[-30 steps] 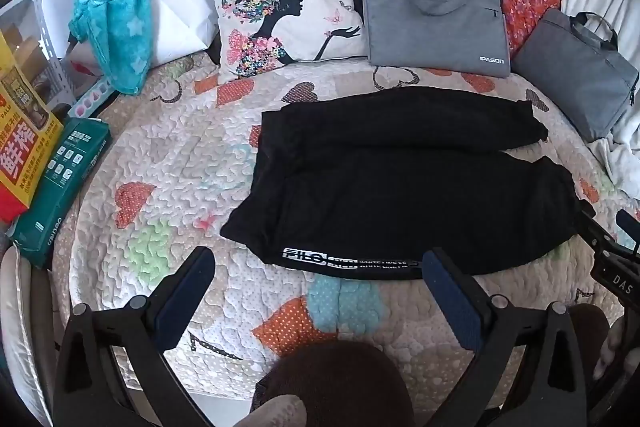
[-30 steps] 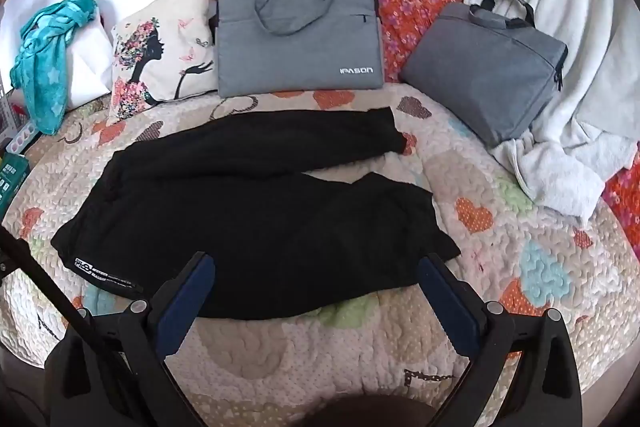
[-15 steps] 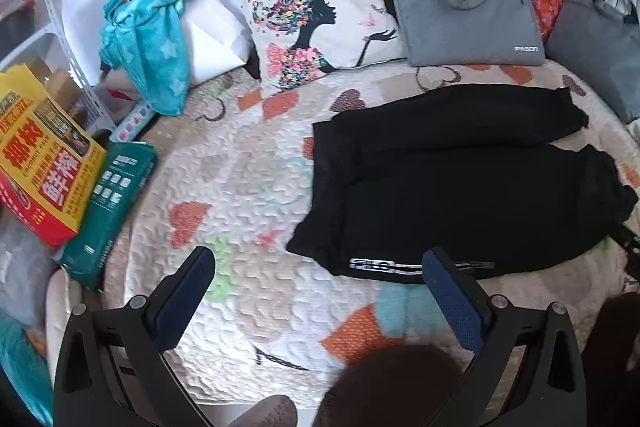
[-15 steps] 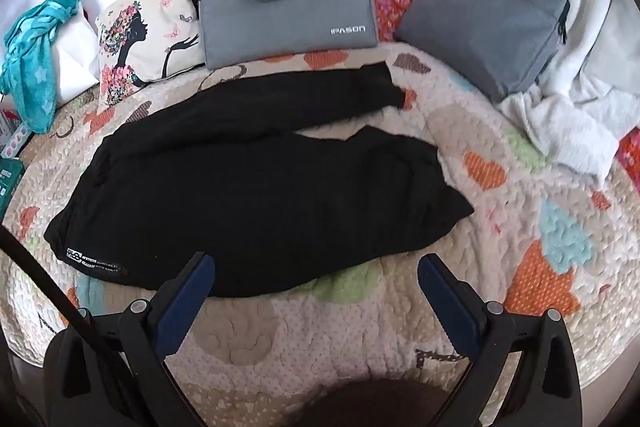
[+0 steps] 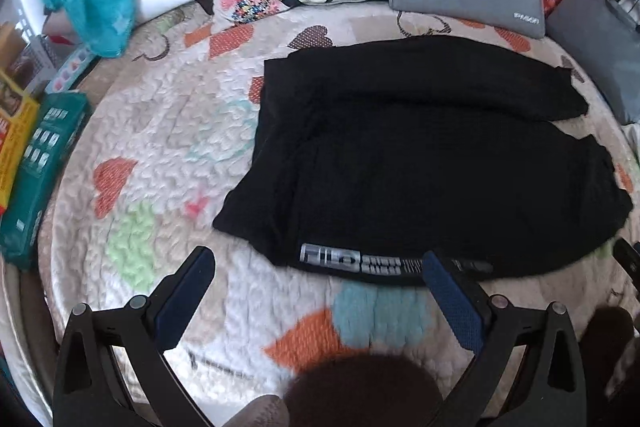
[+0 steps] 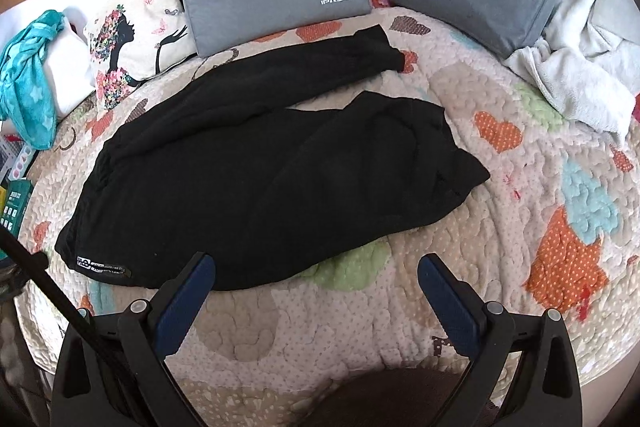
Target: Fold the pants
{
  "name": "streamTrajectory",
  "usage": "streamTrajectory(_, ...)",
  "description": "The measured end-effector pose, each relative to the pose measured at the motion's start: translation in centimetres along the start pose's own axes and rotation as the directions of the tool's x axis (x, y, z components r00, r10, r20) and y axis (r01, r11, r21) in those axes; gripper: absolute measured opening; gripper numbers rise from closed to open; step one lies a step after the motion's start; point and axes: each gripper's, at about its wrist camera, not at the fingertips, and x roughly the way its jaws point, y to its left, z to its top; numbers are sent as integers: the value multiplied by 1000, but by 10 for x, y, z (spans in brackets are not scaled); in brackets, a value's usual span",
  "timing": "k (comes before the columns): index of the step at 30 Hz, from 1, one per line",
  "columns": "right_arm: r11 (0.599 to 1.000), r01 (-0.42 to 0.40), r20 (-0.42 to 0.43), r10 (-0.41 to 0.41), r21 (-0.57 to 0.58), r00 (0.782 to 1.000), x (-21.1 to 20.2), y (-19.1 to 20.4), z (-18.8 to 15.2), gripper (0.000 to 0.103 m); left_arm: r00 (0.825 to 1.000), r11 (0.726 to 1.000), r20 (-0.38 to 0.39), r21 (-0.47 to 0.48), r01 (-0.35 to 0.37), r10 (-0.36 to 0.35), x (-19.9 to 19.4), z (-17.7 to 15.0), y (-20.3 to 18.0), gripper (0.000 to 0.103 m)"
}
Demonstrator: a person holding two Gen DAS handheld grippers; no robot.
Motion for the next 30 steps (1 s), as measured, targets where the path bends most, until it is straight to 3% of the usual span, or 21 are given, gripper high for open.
streamTrajectory(6,1000,-6,-26,6,6,1000,6,-1,0,103,995,999,-92,21,28,-26,41,18,-10,103)
streamTrajectory(15,999,-8,-30,7,-36,1000,13,5,17,103,988,1000,-156,27,13,-8,75,7,-10,103)
streamTrajectory(22,996,-60,-108,66,60,992,51,-3,40,103,980,989,-157,-96,111,-125,80,-9,9,103)
streamTrajectory(27,979,-118,-159,145,169,977,68,-22,44,103,978,992,-177,-69,103,-114,79,-17,6,103)
streamTrajectory(30,970,-170,-202,204,171,958,72,-28,47,103,976,991,-182,-91,101,-117,78,-18,8,103)
